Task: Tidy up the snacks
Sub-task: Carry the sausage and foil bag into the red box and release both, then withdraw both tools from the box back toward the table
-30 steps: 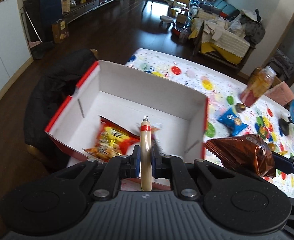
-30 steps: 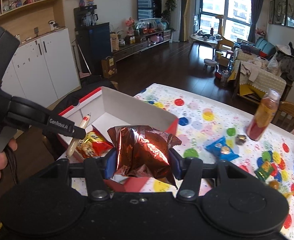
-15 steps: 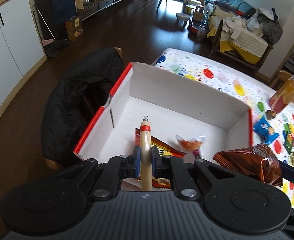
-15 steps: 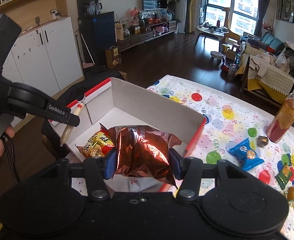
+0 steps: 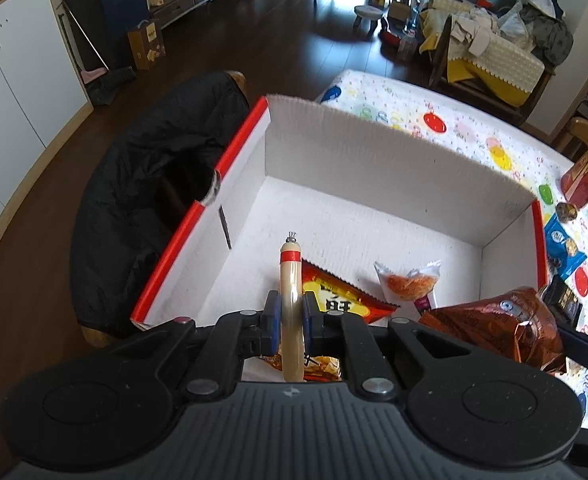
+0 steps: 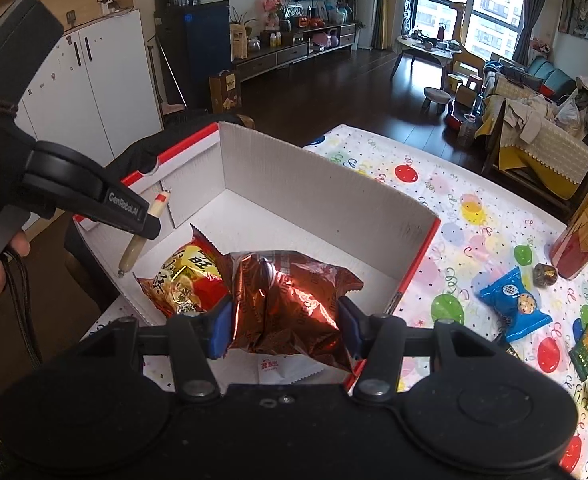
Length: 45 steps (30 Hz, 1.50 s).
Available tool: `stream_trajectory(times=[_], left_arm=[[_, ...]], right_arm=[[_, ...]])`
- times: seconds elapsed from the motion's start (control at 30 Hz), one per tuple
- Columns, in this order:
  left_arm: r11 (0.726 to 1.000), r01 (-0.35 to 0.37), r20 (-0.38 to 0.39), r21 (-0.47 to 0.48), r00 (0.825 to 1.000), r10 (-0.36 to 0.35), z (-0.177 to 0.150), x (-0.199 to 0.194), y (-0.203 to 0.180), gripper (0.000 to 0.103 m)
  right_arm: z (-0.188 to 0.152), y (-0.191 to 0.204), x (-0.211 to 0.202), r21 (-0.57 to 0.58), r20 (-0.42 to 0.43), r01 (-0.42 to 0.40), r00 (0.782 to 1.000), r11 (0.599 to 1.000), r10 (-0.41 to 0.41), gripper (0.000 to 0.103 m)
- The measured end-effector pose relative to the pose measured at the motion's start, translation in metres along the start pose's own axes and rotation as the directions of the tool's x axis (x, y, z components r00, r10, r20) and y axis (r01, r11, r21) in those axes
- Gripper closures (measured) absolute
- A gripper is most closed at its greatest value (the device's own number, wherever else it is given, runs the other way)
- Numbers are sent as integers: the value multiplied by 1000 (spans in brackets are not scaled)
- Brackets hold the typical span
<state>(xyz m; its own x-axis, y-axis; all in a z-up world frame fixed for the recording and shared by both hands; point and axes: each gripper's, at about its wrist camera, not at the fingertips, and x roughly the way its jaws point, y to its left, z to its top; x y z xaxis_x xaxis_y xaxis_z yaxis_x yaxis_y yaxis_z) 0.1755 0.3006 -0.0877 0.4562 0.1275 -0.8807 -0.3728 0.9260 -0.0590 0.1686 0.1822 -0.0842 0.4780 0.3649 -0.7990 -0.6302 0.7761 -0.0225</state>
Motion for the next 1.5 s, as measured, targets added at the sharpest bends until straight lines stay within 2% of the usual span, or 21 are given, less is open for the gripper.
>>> stream_trajectory(times=[0.43, 0.77, 0.9, 0.97, 1.03, 1.37, 1.4, 1.43, 1.5], left_arm=[[1000, 12, -17, 3, 1000, -12, -3, 6, -2, 92], [999, 33, -10, 3, 999, -33, -4, -3, -2, 89], [999, 37, -2, 10, 999, -37, -5, -8, -4, 89], [999, 38, -1, 10, 999, -38, -5, -10, -5, 86], [999, 49, 5, 7, 999, -49, -6, -13, -5, 76], [997, 73, 33, 18, 997, -73, -13, -34, -17, 72], [997, 76, 36, 18, 996, -77, -13, -36, -19, 64], [997, 82, 41, 15, 996, -83, -14, -38, -21, 51], [995, 95, 61, 9, 994, -95, -16, -45, -26, 42]], right_arm=[[-1, -6, 3, 36, -28, -23, 999, 999, 24, 45], [0, -7, -6, 45, -4, -33, 999, 998, 33, 38], [0, -8, -12, 52, 13, -37, 999, 998, 36, 31], [1, -9, -16, 54, 22, -39, 999, 998, 37, 29], [1, -10, -20, 57, 32, -38, 999, 998, 37, 28], [-6, -26, -47, 81, 75, -31, 997, 996, 25, 19], [-7, -28, -51, 84, 79, -28, 997, 996, 22, 18], [-8, -30, -54, 86, 82, -26, 996, 996, 19, 17], [-11, -34, -61, 89, 92, -19, 996, 996, 10, 15]])
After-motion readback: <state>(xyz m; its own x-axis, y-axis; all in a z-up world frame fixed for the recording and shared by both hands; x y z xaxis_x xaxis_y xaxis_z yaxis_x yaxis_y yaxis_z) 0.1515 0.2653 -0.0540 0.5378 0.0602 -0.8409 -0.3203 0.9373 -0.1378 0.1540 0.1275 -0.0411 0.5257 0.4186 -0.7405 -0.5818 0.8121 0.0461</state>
